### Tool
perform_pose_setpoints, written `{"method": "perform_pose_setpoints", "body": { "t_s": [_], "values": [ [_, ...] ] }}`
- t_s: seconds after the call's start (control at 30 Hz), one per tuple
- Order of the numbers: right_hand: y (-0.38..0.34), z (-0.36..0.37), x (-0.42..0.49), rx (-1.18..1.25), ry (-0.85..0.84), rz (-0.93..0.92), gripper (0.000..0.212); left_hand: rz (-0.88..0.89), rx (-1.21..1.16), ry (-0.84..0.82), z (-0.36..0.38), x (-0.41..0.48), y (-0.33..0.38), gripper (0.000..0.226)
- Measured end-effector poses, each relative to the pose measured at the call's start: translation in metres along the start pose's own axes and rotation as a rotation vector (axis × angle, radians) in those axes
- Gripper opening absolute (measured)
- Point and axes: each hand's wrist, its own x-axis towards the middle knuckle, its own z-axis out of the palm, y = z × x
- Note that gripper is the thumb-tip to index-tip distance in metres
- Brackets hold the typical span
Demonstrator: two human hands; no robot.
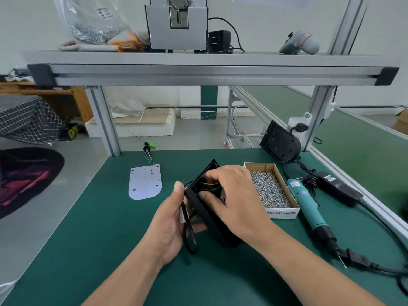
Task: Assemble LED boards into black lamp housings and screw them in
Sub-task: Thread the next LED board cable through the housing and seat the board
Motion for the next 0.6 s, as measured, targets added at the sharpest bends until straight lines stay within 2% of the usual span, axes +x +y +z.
{"method": "perform_pose_setpoints", "body": {
  "t_s": [0.13, 0.33, 0.43, 0.6],
  "values": [
    [0.0045, 0.0005, 0.0018, 0.018, -0.034, 0.001, 0.020, -0.007, 0.009, -0.025, 0.0009, -0.0008, -0.0012, 0.099],
    [0.0002, -0.0008, 0.0014, -0.068, -0.024, -0.070, 0.017, 0.111, 0.104, -0.142, -0.0026, -0.0001, -0.0048, 0.113],
    [0.0023, 0.0001, -0.0009, -0.022, -0.086, -0.075, 0.020, 0.121, 0.191, -0.128, -0.0027, -0.0007, -0.0057, 0.110],
    [0.0025, 0.0005, 0.0010, 0.052, -0.078, -0.067, 0.025, 0.148, 0.209, -0.092, -0.0028, -0.0031, -0.0036, 0.102]
  ]
}}
